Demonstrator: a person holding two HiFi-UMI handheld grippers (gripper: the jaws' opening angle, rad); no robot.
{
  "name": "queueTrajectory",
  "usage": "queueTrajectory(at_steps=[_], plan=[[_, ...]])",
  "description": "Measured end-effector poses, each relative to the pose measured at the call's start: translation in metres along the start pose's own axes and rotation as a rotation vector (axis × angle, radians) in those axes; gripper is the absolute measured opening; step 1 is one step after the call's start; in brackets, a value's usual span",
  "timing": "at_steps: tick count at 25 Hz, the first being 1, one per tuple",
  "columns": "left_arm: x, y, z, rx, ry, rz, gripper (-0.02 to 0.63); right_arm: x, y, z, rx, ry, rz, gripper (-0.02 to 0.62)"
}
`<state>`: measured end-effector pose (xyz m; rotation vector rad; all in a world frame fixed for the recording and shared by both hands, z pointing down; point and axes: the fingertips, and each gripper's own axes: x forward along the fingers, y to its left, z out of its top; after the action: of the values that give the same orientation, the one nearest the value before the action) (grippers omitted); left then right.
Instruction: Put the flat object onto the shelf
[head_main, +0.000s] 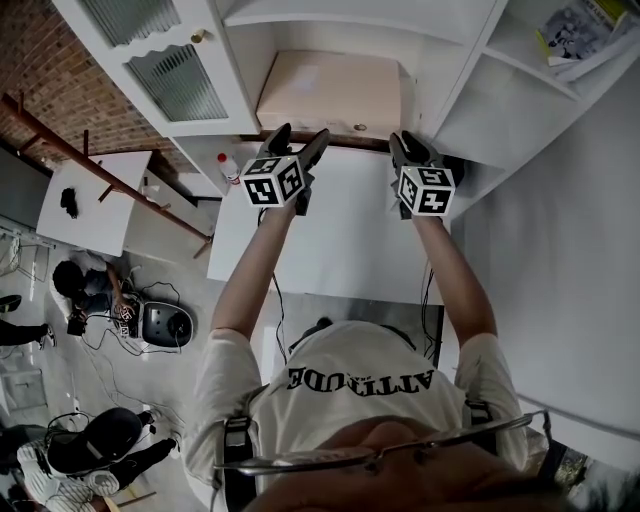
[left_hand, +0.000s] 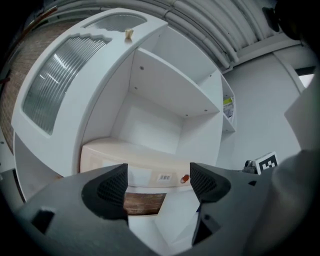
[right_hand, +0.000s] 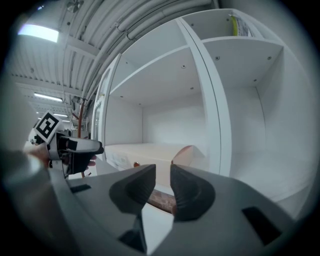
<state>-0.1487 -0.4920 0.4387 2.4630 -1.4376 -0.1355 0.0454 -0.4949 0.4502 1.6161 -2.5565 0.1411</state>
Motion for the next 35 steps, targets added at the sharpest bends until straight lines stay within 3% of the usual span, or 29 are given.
queueTrajectory(at_steps=[7, 13, 21, 26, 30, 35], plan=[[-0.051, 0.008, -0.006, 0.101, 0.002, -0.015, 0.380, -0.049, 0.004, 0.000, -0.060, -0.063, 0.053, 0.066], [-0.096, 0.010, -0.013, 0.127, -0.004, -0.019, 0.375, -0.105, -0.005, -0.007, -0.087, -0.102, 0.070, 0.051], [-0.165, 0.019, -0.040, 0.086, -0.058, 0.059, 0.242, -0.169, -0.015, -0.042, -0.004, -0.096, 0.084, 0.035], [-0.187, 0.016, -0.071, 0.064, -0.032, 0.070, 0.194, -0.197, -0.025, -0.060, 0.017, -0.109, 0.036, 0.034], [-0.208, 0.014, -0.093, 0.106, -0.037, 0.105, 0.064, -0.213, -0.032, -0.074, 0.055, -0.121, 0.024, 0.034], [-0.221, 0.024, -0.105, 0.111, -0.015, 0.150, 0.030, -0.217, -0.036, -0.092, 0.034, -0.081, 0.009, 0.034]])
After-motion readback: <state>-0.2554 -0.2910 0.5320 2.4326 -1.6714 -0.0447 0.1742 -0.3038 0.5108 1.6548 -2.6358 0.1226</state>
